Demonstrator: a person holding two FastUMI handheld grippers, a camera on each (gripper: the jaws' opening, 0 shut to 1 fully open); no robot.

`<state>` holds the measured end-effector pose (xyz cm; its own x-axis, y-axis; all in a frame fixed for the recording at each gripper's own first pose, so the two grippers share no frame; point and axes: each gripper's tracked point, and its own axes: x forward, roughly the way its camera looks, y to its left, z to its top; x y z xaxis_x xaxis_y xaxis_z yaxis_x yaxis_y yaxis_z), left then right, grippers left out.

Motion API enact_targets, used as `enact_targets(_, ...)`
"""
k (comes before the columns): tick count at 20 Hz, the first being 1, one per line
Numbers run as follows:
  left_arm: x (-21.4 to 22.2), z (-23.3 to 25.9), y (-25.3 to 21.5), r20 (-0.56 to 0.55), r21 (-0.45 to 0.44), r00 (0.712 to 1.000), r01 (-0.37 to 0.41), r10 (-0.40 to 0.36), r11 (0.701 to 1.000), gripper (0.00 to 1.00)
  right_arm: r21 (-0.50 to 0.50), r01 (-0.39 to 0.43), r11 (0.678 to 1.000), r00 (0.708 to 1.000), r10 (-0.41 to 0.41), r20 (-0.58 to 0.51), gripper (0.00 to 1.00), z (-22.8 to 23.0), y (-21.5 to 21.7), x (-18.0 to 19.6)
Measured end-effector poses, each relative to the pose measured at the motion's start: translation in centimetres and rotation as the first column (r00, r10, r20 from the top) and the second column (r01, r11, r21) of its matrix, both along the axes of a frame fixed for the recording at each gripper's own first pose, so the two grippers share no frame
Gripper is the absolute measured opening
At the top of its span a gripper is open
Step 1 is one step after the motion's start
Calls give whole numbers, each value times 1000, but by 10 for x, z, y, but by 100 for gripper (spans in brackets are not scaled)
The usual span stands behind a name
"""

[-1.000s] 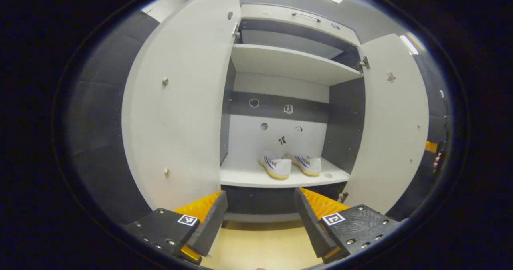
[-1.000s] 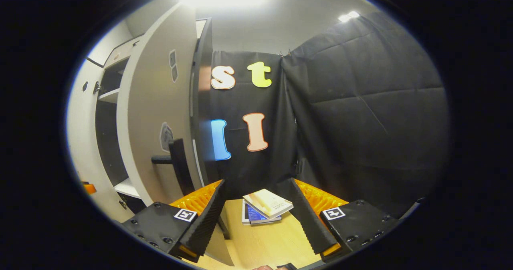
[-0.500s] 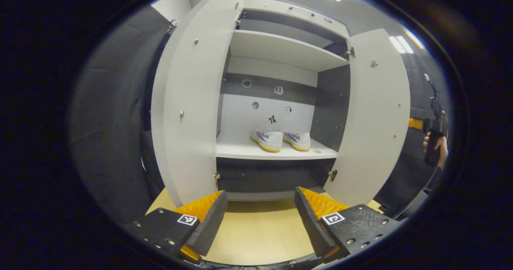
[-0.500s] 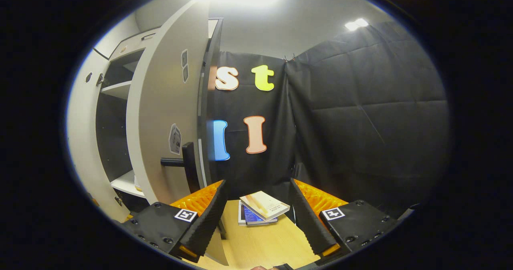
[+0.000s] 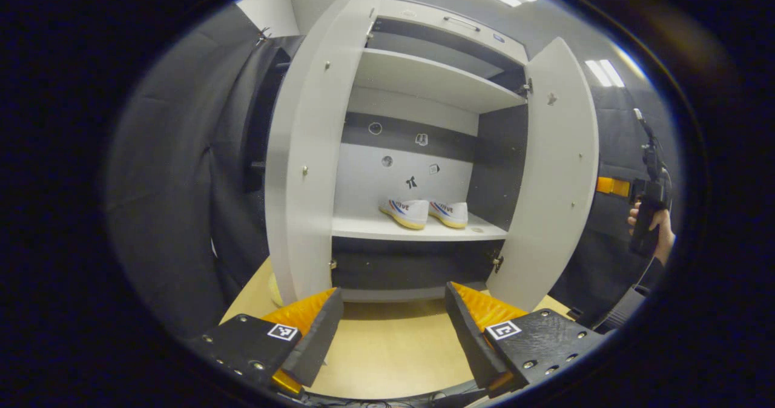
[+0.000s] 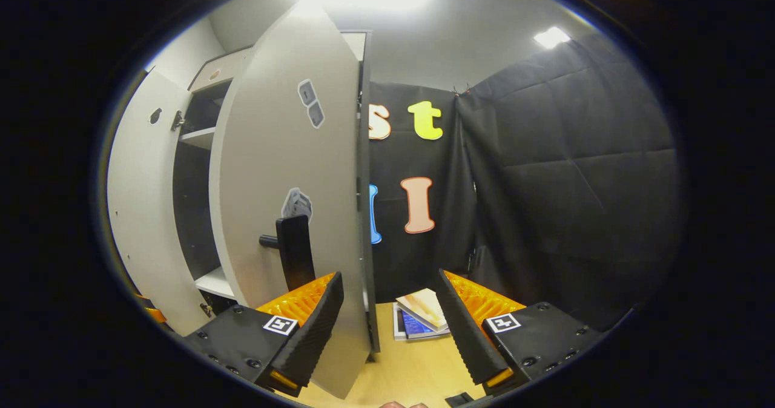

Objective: Grab one shoe with the right hand and put it into the shoe cabinet, grab the other shoe with the left hand and put it into the shoe cabinet; then close the right door with the right hand and the left door with the left hand.

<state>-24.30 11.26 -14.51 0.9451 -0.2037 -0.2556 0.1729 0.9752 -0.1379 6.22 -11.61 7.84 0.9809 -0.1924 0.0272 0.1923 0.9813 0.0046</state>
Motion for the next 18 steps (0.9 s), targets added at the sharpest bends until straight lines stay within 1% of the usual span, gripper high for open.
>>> enact_targets(1,-2,1,4,0,-1,1000,-6,6,1000,95,10,-17,1000,1000,17,6,92,-1,10,3)
enact_targets(2,-3,1,6,3,-2,1000,-10,10,1000,100,21,-32,999,999,31,7,97,-4,19,5)
enact_targets(3,-6,2,9,6,1,1000,-14,14,1000,95,36,-45,998,999,44,10,97,-5,27,10)
enact_targets(4,-8,3,13,10,6,1000,-21,21,1000,95,53,-51,997,999,51,10,92,-5,33,14)
enact_targets(5,-11,4,18,12,10,999,-31,30,999,95,67,-58,996,998,58,5,97,-6,38,18)
enact_targets(6,-14,6,22,14,7,999,-37,37,999,100,75,-70,995,998,70,0,97,-8,44,20)
enact_targets(7,-18,7,24,15,-3,999,-41,41,999,95,75,-78,994,997,78,3,92,-6,48,22)
enact_targets(8,-21,10,27,19,-16,999,-47,48,999,100,66,-81,994,997,81,7,92,-5,49,22)
enact_targets(9,-24,12,32,25,-26,998,-62,63,998,95,55,-78,995,997,78,5,92,-5,50,23)
enact_targets(10,-27,13,38,28,-34,996,-79,80,996,95,46,-75,996,997,75,-1,97,-8,50,22)
enact_targets(11,-29,13,45,29,-34,995,-99,100,994,96,44,-76,996,997,77,-6,92,-11,52,23)
enact_targets(12,-30,14,54,32,-28,992,-121,122,992,96,48,-78,996,997,79,-11,97,-14,54,23)
enact_targets(13,-31,15,63,37,-18,988,-146,147,989,100,56,-80,995,997,81,-16,97,-16,56,24)
enact_targets(16,-37,19,87,48,7,978,-203,202,979,100,76,-86,993,996,89,-30,97,-23,60,27)
enact_targets(18,-41,23,108,65,40,968,-245,242,969,100,77,-88,993,995,90,-30,97,-24,62,27)
